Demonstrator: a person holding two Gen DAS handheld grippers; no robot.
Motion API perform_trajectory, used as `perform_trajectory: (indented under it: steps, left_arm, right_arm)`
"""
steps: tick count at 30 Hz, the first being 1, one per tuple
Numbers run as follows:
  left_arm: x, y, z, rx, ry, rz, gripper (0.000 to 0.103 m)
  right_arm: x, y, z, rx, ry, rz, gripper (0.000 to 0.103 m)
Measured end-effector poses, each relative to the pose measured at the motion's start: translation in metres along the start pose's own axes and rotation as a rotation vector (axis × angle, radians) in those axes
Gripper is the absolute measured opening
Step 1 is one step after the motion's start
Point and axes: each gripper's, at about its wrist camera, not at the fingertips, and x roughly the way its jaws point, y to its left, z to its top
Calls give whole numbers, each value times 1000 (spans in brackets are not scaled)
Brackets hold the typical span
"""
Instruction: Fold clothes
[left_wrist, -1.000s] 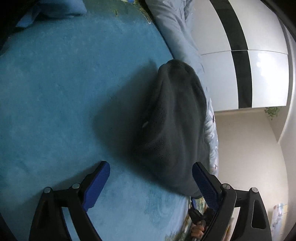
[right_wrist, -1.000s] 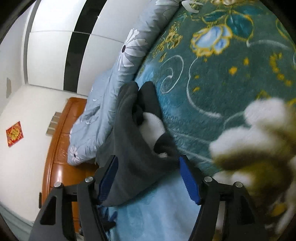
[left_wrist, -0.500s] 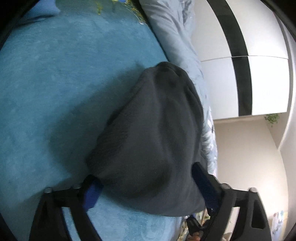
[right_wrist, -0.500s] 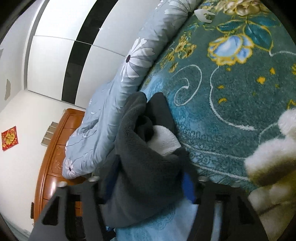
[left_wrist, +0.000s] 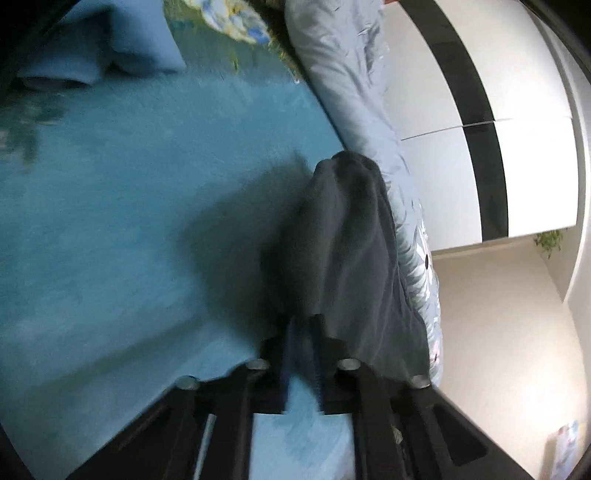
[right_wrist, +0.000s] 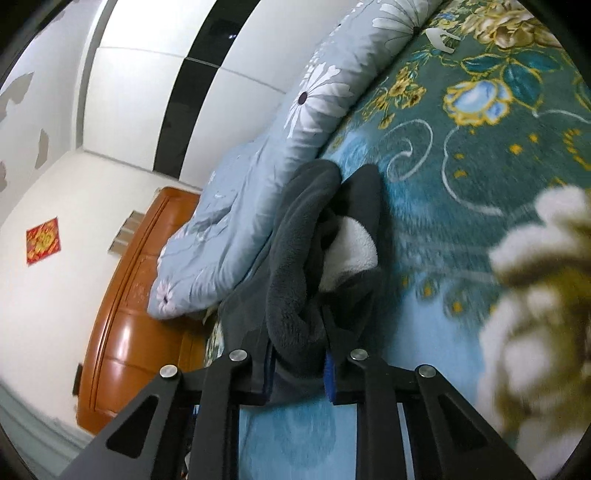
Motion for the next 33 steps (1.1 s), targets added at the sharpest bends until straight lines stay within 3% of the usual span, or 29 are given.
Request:
perform_trajectory:
  steps: [5, 10, 12, 13, 14, 18, 25, 33]
  left_arm:
    - [-46, 11, -7, 71, -23, 10, 0]
    - [-46, 16, 5, 47, -4, -13, 4]
    - [-35, 14, 11, 47, -1, -19, 23]
    - [-30, 13, 15, 50, -1, -18, 48]
    - [-26, 13, 20, 53, -2, -14, 66]
    - [-6, 12, 37, 67, -7, -1, 78]
    - [27, 8, 64, 93, -13, 16, 81]
    - [60, -2, 74, 166, 63, 34, 84]
  right_arm:
    - [-28, -2, -35, -28, 29, 11, 19]
    - [-34, -23, -40, 55, 25, 28, 19]
    - [-33, -24, -40, 59, 22, 30, 19]
    - [-32, -23, -40, 58, 21, 29, 19]
    - [-32, -22, -40, 53, 19, 28, 19]
    - [-31, -23, -40, 32, 11, -14, 24]
    - [-20, -23, -43, 7, -21, -31, 60]
    - [16, -18, -48, -5, -46, -75, 73]
